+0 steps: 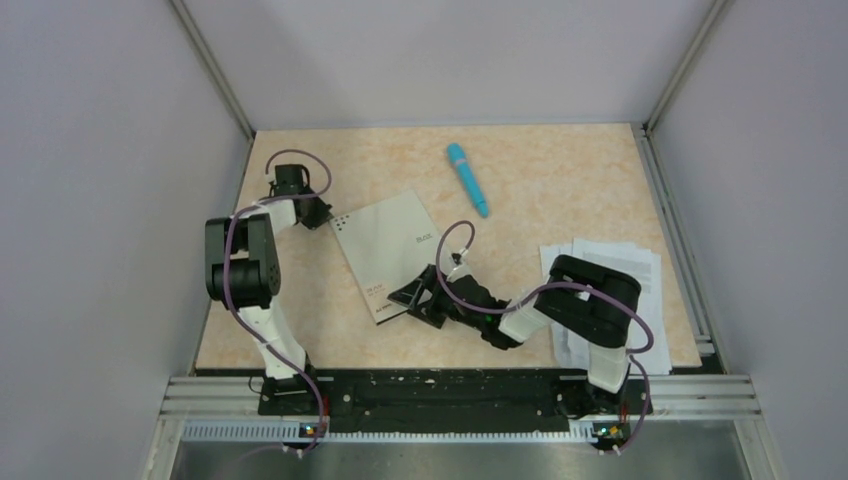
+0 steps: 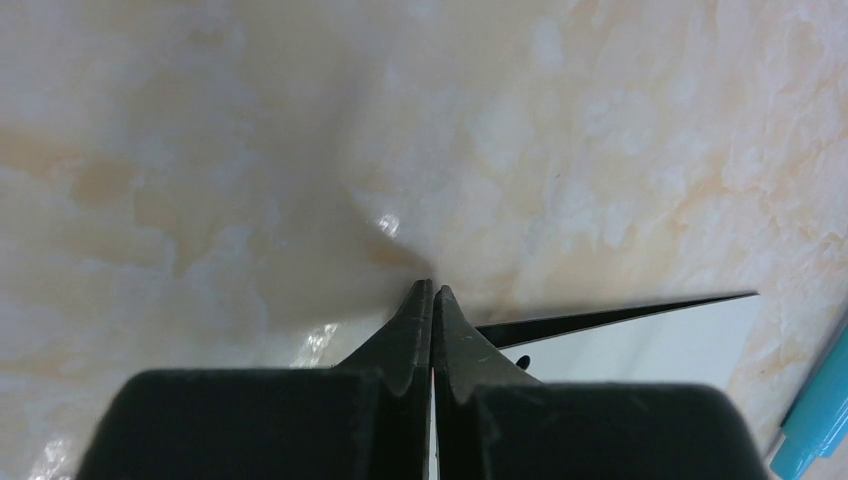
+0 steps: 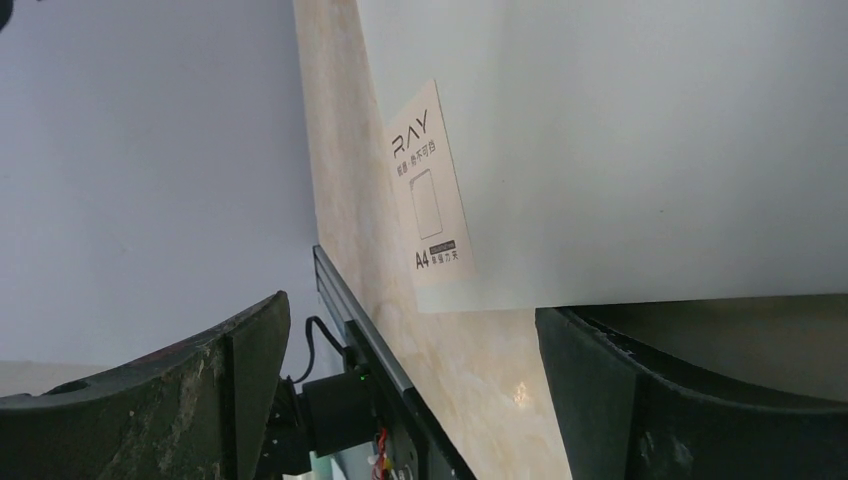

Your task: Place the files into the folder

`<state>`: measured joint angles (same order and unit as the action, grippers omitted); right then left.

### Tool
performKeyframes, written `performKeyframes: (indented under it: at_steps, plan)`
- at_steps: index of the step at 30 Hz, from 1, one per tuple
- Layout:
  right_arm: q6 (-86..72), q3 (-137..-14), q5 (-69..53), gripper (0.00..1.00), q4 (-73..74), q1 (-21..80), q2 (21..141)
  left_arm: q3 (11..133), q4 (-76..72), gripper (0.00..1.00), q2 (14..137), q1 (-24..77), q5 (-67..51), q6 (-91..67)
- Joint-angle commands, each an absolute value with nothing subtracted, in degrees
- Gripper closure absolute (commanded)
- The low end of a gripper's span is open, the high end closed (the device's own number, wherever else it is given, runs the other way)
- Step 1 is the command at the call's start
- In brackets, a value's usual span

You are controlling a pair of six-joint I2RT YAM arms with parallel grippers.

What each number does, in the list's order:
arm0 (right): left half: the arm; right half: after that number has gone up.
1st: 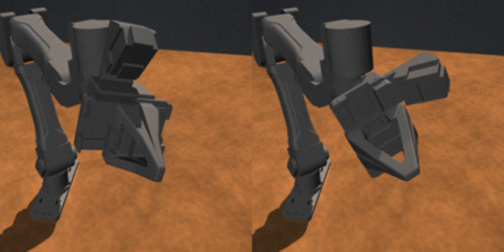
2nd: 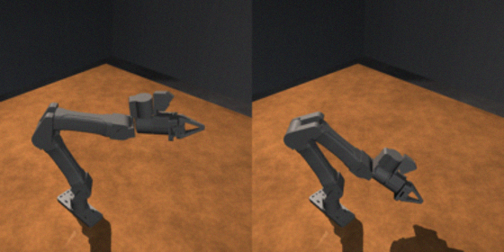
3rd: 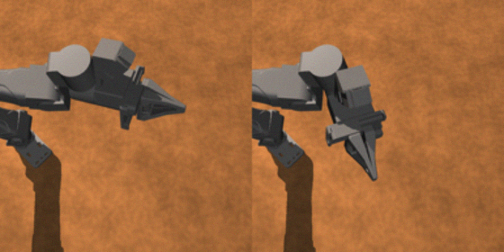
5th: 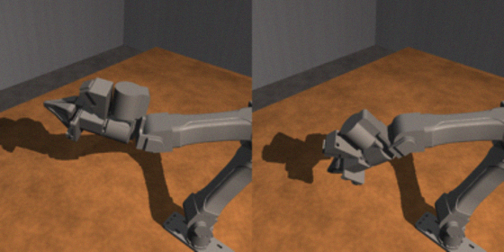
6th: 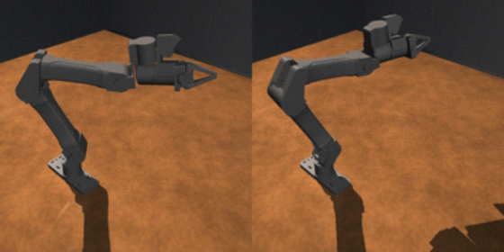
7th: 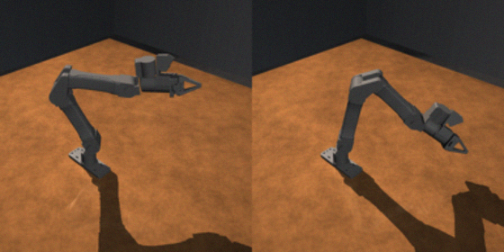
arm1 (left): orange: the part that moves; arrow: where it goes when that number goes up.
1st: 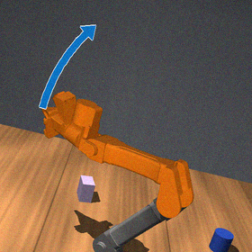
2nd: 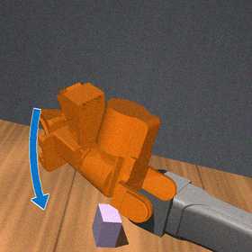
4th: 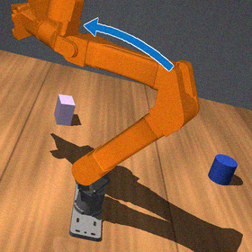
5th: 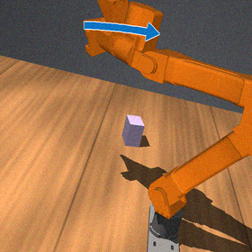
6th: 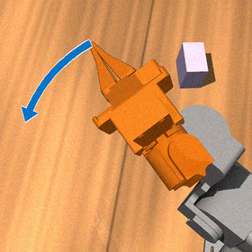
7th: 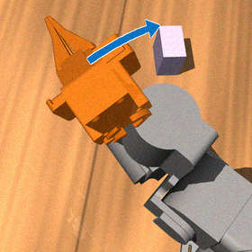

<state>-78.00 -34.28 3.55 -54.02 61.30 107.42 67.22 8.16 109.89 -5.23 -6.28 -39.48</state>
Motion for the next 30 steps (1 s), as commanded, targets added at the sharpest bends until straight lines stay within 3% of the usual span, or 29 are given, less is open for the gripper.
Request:
performKeyframes:
  at_steps: [1, 22, 30]
  plan:
    - [-80.6, -30.7, 8.4, 0.08, -57.1, 60.1, 106.2, 62.8, 15.7, 1.0, 106.7, -4.4, -6.7, -41.2]
    - [-90.4, -23.7, 11.9, 0.2, -76.1, 59.4, 111.7, 54.5, 13.3, 1.0, 101.6, -3.8, -7.4, -43.0]
    - [-86.2, -25.5, 12.4, 0.34, -74.6, 59.4, 112.9, 54.0, 12.8, 1.0, 101.1, -3.8, -8.5, -43.5]
